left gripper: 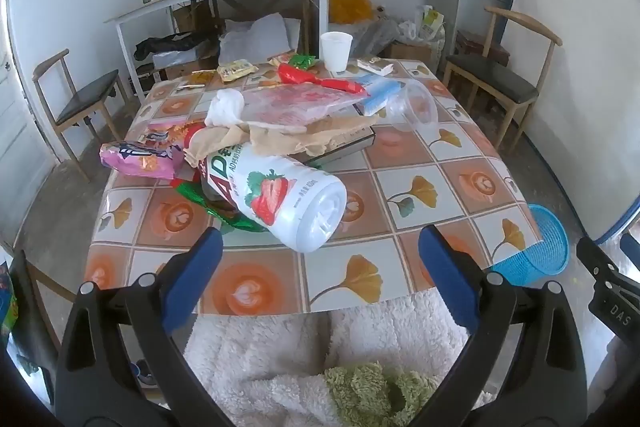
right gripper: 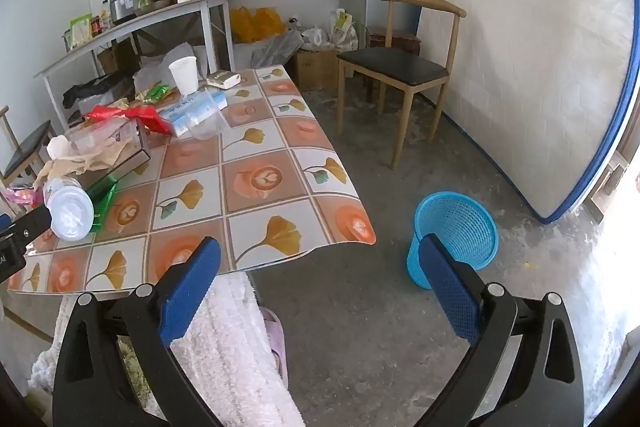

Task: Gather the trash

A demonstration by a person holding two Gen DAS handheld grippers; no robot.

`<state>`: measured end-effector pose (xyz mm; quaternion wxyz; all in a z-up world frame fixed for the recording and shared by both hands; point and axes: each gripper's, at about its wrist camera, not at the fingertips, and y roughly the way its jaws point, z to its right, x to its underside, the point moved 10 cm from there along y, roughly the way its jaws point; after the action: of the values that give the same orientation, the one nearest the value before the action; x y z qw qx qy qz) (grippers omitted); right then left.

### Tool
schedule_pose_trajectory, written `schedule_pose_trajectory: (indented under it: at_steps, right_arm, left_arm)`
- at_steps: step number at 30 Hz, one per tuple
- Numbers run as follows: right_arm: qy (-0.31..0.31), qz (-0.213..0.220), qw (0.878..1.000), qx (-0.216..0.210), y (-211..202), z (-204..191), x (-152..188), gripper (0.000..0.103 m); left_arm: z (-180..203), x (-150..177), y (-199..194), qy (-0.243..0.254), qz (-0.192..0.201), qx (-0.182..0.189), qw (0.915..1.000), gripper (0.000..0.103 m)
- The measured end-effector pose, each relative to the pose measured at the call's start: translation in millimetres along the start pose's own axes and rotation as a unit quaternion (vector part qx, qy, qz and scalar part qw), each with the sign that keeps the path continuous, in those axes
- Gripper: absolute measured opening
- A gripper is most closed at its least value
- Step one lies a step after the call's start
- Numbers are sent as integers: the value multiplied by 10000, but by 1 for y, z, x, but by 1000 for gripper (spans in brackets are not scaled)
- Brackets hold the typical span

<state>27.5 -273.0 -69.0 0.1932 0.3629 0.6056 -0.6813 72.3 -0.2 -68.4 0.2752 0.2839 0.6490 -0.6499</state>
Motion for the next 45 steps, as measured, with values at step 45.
schedule_pose_trajectory:
  at_steps: [45]
  right_arm:
    - [-76, -2, 10000, -22, 0, -7, 0, 97]
  left_arm:
    - [-10, 3, 4, -93, -119, -69, 9999, 94]
